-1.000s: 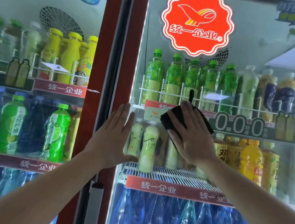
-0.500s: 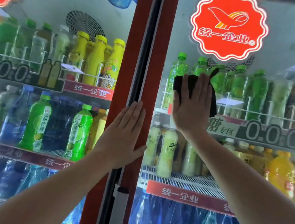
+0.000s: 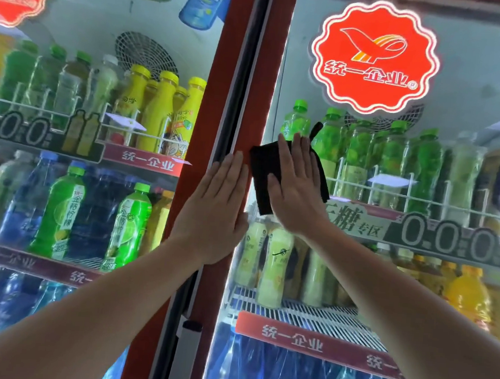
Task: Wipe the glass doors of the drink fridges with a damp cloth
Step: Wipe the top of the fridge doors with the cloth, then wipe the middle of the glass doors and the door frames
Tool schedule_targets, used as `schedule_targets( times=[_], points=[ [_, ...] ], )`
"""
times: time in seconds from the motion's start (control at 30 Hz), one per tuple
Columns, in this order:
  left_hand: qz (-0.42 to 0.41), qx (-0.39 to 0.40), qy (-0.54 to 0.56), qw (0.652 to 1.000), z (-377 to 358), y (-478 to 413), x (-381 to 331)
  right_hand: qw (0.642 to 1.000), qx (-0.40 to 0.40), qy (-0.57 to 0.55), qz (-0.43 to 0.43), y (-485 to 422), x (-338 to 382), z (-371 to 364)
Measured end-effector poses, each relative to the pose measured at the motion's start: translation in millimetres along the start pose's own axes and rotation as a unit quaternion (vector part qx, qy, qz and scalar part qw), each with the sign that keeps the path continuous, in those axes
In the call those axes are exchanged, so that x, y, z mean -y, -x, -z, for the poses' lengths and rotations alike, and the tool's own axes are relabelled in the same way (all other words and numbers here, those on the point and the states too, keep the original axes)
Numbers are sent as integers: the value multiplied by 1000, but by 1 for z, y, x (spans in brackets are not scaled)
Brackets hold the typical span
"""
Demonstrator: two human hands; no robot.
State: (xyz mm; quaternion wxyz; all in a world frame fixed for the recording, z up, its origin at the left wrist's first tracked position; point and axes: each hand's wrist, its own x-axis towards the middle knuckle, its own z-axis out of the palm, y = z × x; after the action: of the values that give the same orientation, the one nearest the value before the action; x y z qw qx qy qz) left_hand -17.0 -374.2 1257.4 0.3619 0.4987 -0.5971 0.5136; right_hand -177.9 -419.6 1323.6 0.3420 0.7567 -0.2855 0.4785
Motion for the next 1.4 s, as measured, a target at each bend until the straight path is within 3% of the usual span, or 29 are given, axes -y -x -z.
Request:
schedule_targets(
  times=[0.13, 0.23, 0.4, 0.63, 0.77, 1.07, 1.2, 1.4],
  points=[
    [-57, -51, 42, 996, -3, -27, -26, 997, 26, -77, 10, 3, -6, 14],
    [-61, -43, 76, 994, -8, -41, -37, 994, 51, -92, 22, 6, -12, 20],
    [27, -118, 109, 987, -8, -53, -59, 996, 23, -27, 77, 27, -38, 38],
    [211, -183, 108, 954, -23, -95, -108, 995, 25, 50, 83, 72, -79, 61],
    [183, -147, 88, 968, -34, -97, -102, 996, 17, 52, 71, 89, -91, 64],
    [34, -94, 57, 993, -36, -90, -55, 995, -21, 79, 56, 100, -65, 59],
    [47, -96, 68, 992, -37, -79, -46, 992, -36, 97, 67, 113, -54, 61],
    [66, -90, 82, 990, -45, -16, -40, 994, -16, 107, 17, 138, -42, 54]
  ],
)
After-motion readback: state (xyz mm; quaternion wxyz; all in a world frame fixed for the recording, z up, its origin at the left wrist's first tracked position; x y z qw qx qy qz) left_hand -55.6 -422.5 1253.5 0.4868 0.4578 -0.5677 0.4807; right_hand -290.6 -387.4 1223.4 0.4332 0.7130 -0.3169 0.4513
